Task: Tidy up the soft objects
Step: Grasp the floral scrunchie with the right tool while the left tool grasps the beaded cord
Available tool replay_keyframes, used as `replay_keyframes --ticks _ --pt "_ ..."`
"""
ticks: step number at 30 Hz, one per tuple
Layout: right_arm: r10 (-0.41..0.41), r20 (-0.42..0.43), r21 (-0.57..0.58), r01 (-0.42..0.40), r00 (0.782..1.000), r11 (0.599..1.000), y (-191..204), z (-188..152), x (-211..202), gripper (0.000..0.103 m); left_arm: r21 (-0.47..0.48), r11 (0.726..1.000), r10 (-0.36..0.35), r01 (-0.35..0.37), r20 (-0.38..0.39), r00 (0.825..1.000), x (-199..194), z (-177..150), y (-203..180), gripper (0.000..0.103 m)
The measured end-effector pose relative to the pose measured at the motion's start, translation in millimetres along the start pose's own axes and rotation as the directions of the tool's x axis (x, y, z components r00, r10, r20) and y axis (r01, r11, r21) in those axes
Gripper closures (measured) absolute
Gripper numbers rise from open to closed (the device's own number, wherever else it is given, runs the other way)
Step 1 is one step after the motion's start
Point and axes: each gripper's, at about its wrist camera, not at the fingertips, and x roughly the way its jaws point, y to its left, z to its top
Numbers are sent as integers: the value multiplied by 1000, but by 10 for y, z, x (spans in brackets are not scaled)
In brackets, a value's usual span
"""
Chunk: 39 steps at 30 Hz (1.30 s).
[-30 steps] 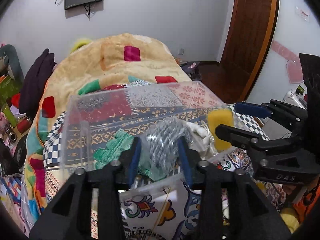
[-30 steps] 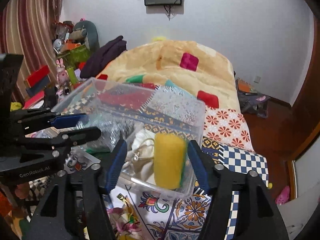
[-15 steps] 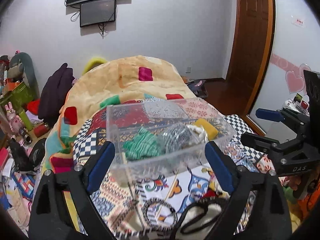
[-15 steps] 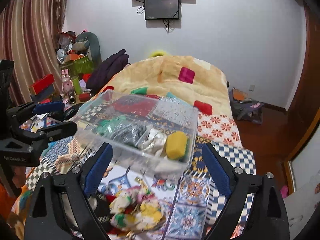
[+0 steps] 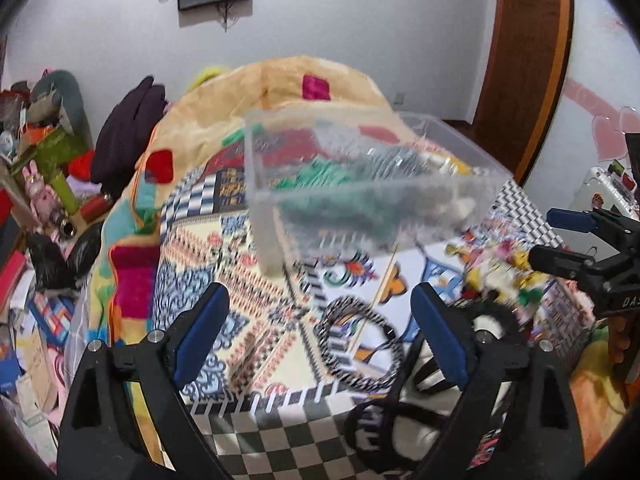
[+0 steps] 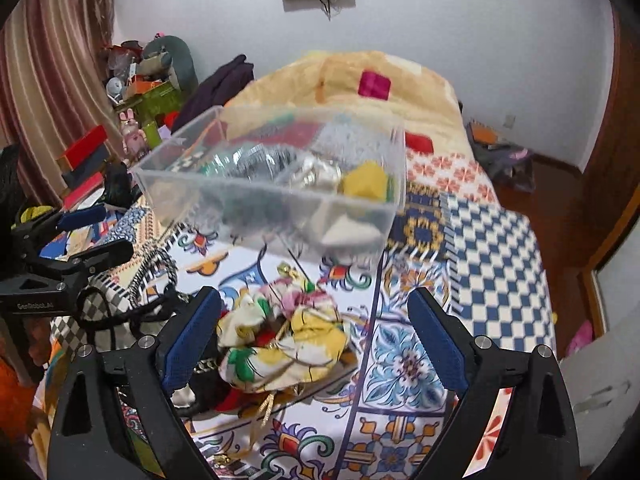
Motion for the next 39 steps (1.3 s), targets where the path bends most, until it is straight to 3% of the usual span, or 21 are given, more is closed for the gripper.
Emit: replay_keyframes --ticks 2,5,9,16,19,21,29,39 --pt "10 -19 14 -9 1000 1000 -19 -45 54 10 -12 1000 0 0 -17 1000 53 -61 46 13" --pt "13 -36 19 -12 999 1000 -26 -98 101 14 -23 1000 -6 5 -45 999 139 -125 98 27" --pt "27 -60 30 -25 998 999 -50 -133 145 33 -31 999 -25 23 -67 997 230 -170 116 42" --pt "53 -87 43 -49 995 998 -85 -176 196 77 14 999 -35 36 -86 996 309 -209 7 68" --pt "56 -71 41 -53 996 998 -87 -173 153 89 30 999 -28 30 -85 996 313 -219 -29 83" --pt "52 -56 38 -50 997 998 -84 -169 113 91 35 999 -27 30 -83 996 308 -223 -41 96" --pt "30 36 19 -30 999 999 -49 -50 -146 93 41 999 -15 17 -43 999 187 -199 -70 98" --pt "2 166 -3 -2 986 1000 3 269 -497 93 28 999 -27 25 100 995 -255 168 -58 98"
